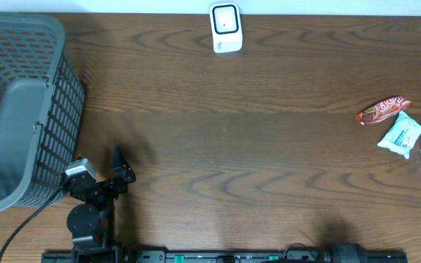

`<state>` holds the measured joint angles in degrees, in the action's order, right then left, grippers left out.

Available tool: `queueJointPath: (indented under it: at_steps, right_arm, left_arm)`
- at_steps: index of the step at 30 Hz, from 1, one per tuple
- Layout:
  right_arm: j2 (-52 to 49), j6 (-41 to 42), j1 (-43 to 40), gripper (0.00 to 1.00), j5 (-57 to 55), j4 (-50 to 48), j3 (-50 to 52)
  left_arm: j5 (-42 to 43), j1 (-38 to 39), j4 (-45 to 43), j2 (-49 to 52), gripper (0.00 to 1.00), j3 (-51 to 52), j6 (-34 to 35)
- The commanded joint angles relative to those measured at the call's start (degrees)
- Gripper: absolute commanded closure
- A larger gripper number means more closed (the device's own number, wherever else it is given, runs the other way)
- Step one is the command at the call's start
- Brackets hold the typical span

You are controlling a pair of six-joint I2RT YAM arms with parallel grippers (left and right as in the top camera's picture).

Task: Scan the item barcode
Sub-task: 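Withdraw the right gripper from the placed items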

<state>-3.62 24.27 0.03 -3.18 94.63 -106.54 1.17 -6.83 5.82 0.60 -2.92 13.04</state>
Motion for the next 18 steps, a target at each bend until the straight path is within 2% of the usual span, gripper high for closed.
queueJointPath:
  at_steps: [1,6,18]
  right_arm:
    - [2.91,-1.2,0.02,0.01,-4.11,-4.15,7.06]
    - [3.19,-1.18,0.35,0.01,-6.43,-12.37,15.56]
    - [3.19,-1.14,0.81,0.01,-7.89,-43.82,44.59]
  left_arm:
    - [-0.5,0.28,1.86,-0.37,0.02,0.98,-0.98]
    - [-0.5,0.28,1.86,-0.37,0.02,0.98,-0.98]
    - [-0.5,0.28,1.84,-0.37,0.02,0.98,-0.98]
